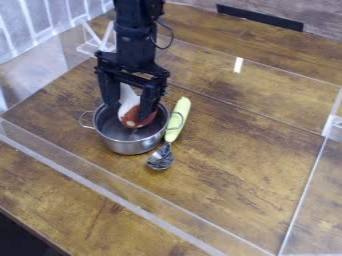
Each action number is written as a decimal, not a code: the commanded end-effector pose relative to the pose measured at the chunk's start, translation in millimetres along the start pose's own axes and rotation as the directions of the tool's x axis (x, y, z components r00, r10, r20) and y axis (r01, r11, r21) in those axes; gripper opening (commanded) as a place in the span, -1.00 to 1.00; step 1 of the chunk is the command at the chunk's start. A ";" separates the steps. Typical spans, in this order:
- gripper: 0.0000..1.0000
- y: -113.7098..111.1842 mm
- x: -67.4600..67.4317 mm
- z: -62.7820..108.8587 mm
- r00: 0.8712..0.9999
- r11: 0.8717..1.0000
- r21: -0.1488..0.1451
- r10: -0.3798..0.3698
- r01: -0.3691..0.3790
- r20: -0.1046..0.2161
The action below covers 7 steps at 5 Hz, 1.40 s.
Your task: Remove the mushroom from the silver pot and put it on the table
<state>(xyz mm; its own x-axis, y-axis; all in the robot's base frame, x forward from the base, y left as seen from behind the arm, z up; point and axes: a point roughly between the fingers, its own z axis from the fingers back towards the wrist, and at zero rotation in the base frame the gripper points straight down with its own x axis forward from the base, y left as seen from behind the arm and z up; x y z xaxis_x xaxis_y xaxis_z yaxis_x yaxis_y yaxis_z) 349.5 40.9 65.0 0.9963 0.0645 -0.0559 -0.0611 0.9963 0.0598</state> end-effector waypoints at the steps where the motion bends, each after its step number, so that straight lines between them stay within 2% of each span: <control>1: 1.00 1.4 5.1 9.9 0.999 1.000 0.004 0.001 -0.001 0.039; 4: 1.00 6.4 9.9 7.0 0.999 1.000 0.012 0.012 -0.012 0.043; 5: -1.00 6.4 10.7 5.7 0.999 1.000 0.012 0.012 -0.012 0.044; 6: -1.00 5.4 11.2 14.9 0.999 1.000 0.017 0.009 -0.010 0.051; 7: -1.00 2.1 13.3 39.4 0.997 0.999 0.033 0.001 -0.004 0.074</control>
<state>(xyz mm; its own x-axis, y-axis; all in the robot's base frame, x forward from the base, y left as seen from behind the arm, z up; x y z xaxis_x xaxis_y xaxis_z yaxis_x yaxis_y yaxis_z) 357.3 44.7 70.8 0.9941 0.0757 -0.0778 -0.0690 0.9939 0.0865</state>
